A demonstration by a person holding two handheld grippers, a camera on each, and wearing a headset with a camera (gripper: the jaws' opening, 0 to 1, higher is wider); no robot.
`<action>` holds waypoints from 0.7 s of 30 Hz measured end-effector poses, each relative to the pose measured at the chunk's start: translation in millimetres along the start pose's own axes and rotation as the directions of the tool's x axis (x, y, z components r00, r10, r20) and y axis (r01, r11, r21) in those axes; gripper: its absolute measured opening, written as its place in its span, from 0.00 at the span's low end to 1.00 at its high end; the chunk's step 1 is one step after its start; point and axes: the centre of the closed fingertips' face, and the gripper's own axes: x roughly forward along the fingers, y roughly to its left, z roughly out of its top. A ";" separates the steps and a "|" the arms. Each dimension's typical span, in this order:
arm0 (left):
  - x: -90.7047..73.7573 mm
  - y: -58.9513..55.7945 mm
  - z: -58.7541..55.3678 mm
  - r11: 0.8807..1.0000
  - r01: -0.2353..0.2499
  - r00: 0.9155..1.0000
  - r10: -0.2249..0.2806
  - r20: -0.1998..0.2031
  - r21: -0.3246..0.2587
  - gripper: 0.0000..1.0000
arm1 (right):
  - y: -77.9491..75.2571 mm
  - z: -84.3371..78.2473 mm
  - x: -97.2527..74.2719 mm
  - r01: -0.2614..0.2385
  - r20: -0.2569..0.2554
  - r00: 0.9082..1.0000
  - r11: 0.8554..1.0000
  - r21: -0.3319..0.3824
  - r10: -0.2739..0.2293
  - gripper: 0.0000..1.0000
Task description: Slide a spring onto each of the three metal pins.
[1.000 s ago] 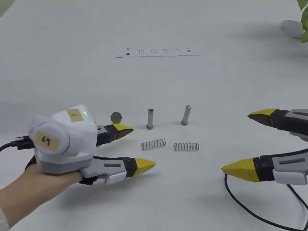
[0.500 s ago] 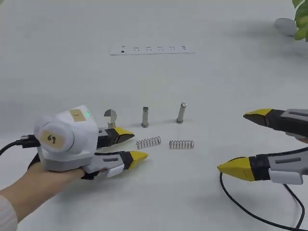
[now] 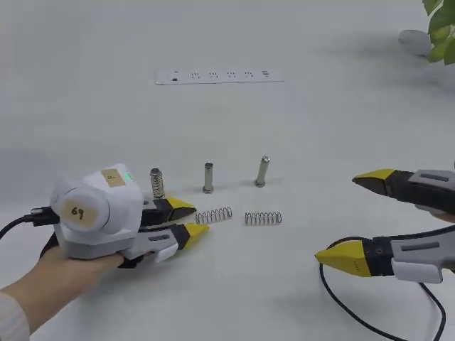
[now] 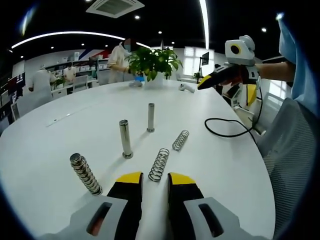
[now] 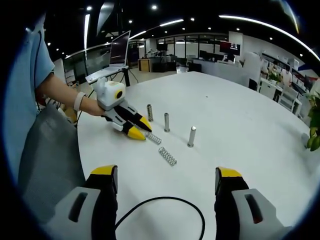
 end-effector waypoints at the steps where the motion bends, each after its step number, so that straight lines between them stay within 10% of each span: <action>1: 0.2 0.0 -0.1 1.000 0.000 1.000 0.000 -0.001 0.002 0.11 | 0.1 0.0 -0.2 -0.001 0.001 1.000 1.000 0.003 0.001 0.78; 21: 3.1 -2.1 -0.5 1.000 0.019 1.000 -0.019 -0.002 0.015 0.04 | 6.7 -3.9 1.5 -0.016 -0.008 1.000 1.000 0.008 0.016 0.77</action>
